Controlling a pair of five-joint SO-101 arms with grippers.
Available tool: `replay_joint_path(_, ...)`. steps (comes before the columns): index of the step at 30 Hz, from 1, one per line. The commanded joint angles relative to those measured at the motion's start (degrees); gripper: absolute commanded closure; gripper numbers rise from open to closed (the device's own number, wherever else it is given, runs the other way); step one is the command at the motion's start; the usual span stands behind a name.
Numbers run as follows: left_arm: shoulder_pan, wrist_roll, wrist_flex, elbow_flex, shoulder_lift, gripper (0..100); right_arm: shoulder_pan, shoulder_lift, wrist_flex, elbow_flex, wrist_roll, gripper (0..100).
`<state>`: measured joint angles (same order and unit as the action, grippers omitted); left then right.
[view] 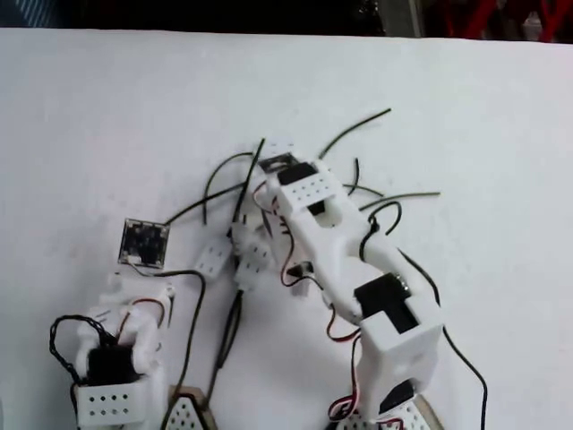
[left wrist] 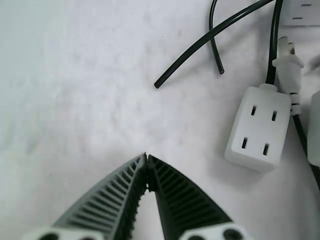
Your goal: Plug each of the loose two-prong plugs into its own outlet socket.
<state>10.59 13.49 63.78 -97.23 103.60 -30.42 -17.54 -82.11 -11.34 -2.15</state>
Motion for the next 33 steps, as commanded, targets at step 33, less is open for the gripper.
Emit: replay_joint_path(33,0.6,0.4,0.1,0.3,0.6,98,-8.9,0.3,-1.9,7.9,-7.4,88.0)
